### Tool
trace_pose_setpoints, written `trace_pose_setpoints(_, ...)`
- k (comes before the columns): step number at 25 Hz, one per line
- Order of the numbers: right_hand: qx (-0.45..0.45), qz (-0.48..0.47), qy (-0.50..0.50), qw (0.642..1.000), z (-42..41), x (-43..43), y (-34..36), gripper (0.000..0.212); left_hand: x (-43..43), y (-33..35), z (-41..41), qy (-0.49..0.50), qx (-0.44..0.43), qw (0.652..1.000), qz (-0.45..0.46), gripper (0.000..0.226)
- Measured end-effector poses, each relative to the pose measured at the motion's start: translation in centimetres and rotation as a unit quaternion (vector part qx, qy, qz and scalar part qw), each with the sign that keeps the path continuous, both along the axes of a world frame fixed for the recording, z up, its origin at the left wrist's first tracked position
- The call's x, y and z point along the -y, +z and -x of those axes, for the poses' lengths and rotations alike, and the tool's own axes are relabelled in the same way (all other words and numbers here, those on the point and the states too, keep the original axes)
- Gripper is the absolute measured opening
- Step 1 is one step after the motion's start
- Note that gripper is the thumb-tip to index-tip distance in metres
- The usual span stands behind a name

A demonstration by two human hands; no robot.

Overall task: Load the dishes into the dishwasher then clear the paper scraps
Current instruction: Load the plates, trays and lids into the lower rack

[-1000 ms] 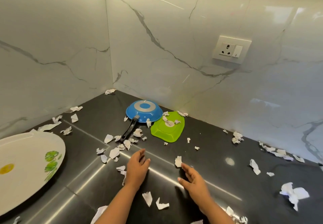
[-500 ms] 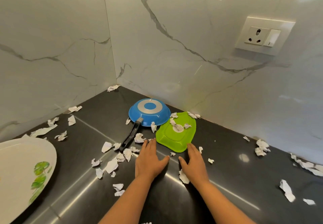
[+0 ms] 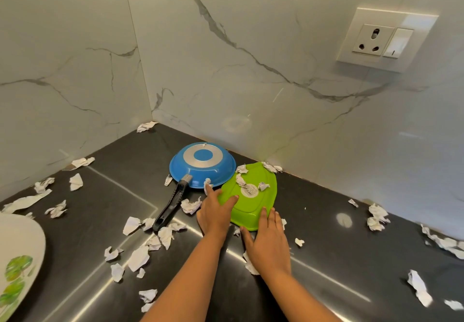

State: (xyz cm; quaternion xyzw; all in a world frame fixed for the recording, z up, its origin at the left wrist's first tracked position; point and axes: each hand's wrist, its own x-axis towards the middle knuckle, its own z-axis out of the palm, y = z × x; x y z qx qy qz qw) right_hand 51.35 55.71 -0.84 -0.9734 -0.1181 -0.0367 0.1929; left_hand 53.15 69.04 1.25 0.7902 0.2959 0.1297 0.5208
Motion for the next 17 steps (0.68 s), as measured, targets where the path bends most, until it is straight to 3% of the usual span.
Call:
trace_pose_setpoints(3, -0.002, -0.013, -0.003, 1.0, -0.2, 0.0, 0.0, 0.096, 0.6, -0.5, -0.6, 0.002, -0.083, 0.989, -0.126, 0.096)
trace_pose_setpoints(6, -0.02, -0.023, 0.0, 1.0, -0.2, 0.0, 0.2, 0.099, 2.8, -0.1, -1.2, 0.001, -0.125, 0.977, -0.175, 0.102)
trace_pose_setpoints(8, -0.028, -0.038, -0.008, 0.999, -0.3, 0.1, 0.4, 0.095, 3.2, 1.0, -2.1, 0.015, -0.149, 0.98, -0.13, 0.102)
trace_pose_setpoints(10, -0.034, -0.052, -0.022, 0.998, -0.1, 0.2, 0.5, 0.094, 2.0, 1.4, -3.4, 0.022, -0.162, 0.987, 0.008, 0.1)
trace_pose_setpoints(12, -0.027, -0.061, -0.039, 0.997, 0.0, 0.2, 0.7, 0.099, 0.8, 1.2, -3.8, 0.021, -0.094, 0.975, 0.201, 0.089)
trace_pose_setpoints(13, -0.021, -0.068, -0.044, 0.996, 0.1, 0.2, 0.9, 0.101, 1.2, 1.4, -3.0, 0.025, -0.043, 0.967, 0.25, 0.068)
trace_pose_setpoints(15, -0.024, -0.093, -0.046, 0.994, 0.0, 0.2, 0.7, 0.098, 2.3, 2.3, -0.9, 0.022, 0.023, 0.97, 0.24, 0.028)
trace_pose_setpoints(17, -0.041, -0.113, -0.038, 0.992, 0.2, 0.3, 0.9, 0.089, 3.6, 2.8, 1.0, 0.01, 0.08, 0.979, 0.188, 0.028)
